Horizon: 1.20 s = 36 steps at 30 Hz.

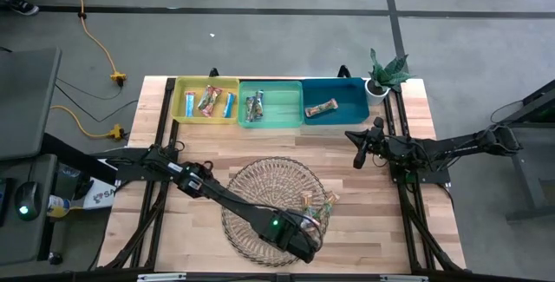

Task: Pick and place Granola Bars by type
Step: Put the blue granola bar into the green bin

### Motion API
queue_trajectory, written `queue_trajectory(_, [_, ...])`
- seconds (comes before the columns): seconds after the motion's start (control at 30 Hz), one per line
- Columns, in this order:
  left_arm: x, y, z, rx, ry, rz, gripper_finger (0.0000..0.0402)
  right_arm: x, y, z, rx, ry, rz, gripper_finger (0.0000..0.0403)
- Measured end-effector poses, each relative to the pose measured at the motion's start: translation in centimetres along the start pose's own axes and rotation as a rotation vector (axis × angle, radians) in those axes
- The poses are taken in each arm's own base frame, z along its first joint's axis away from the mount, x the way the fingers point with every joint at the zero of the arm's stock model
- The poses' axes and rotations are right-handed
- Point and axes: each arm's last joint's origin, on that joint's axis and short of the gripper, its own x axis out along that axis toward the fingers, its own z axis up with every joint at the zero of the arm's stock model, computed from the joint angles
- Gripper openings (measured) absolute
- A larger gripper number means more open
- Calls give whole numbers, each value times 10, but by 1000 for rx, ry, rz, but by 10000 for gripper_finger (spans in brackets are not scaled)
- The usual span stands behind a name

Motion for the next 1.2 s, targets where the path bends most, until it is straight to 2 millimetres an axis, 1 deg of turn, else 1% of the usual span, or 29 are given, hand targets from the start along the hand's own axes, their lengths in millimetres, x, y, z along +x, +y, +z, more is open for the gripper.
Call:
queue_trajectory(0.13, [-5, 1, 1, 11, -6, 6, 58, 0, 0, 0, 1, -1, 1, 0])
queue_trajectory(0.37, [-19, 1, 2, 15, -46, 2, 54, 0, 0, 0, 1, -1, 0, 0])
queue_trajectory(0.6, [-48, 8, 7, 17, -118, 33, 54, 0, 0, 0, 0, 0, 0, 0])
queue_trajectory(0.83, [-89, 16, 17, 8, -243, 44, 53, 0, 0, 0, 0, 1, 1, 0])
queue_trajectory(0.87, [-93, 17, 21, 4, -266, 43, 53, 0, 0, 0, -1, 2, 1, 0])
queue_trajectory(1.03, [-123, 22, 31, 23, -369, 23, 53, 0, 0, 0, 1, -1, -2, 0])
queue_trajectory(1.2, [-145, 27, 48, 79, -450, 33, 53, 1, 0, -1, -5, 7, 0, 0])
